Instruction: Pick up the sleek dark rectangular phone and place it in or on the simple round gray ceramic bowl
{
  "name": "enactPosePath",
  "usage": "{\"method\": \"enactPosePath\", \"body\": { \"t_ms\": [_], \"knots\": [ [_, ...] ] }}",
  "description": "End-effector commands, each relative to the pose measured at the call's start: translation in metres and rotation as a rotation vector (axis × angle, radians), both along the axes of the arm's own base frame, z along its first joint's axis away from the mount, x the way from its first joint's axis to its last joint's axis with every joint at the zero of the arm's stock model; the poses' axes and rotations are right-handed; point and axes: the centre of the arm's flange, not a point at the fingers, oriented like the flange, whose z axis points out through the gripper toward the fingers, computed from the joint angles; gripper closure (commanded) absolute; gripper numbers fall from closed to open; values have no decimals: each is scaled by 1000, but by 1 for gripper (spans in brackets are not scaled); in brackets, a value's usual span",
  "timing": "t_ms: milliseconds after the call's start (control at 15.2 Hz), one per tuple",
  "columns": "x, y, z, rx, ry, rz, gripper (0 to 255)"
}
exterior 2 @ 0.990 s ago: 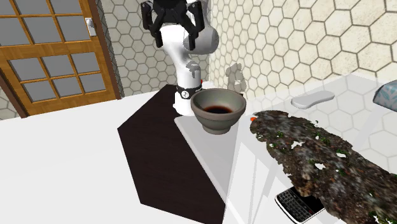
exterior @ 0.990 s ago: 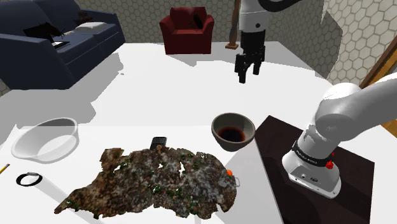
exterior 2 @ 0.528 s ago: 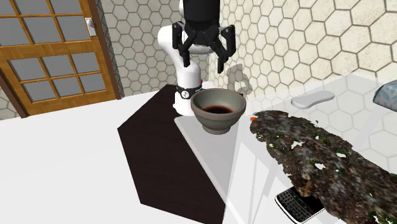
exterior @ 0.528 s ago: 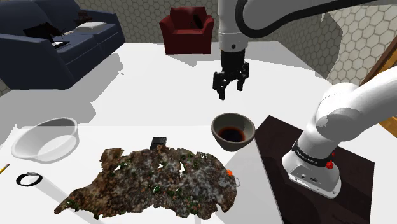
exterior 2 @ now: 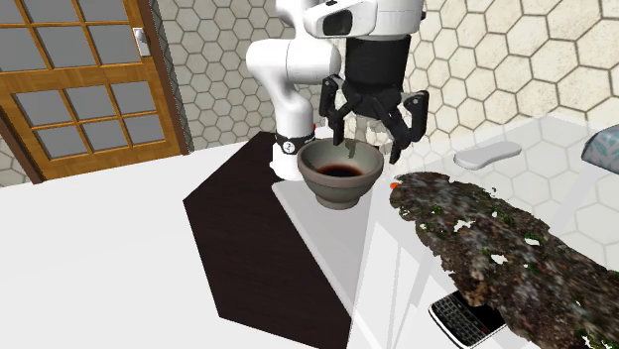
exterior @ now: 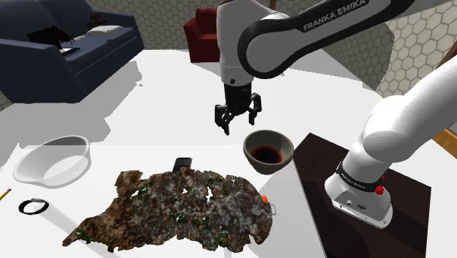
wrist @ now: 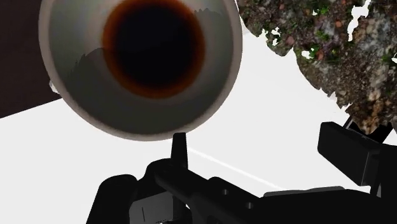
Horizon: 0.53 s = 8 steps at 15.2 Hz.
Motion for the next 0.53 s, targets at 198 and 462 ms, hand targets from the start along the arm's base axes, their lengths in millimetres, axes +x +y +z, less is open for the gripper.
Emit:
{"method": "enactPosePath", "body": {
  "t_ms": [198,462],
  "knots": [
    [26,51,-30,-12,-21,-92,0],
    [52,90,-55,-23,-37,-163,0]
  ]
}}
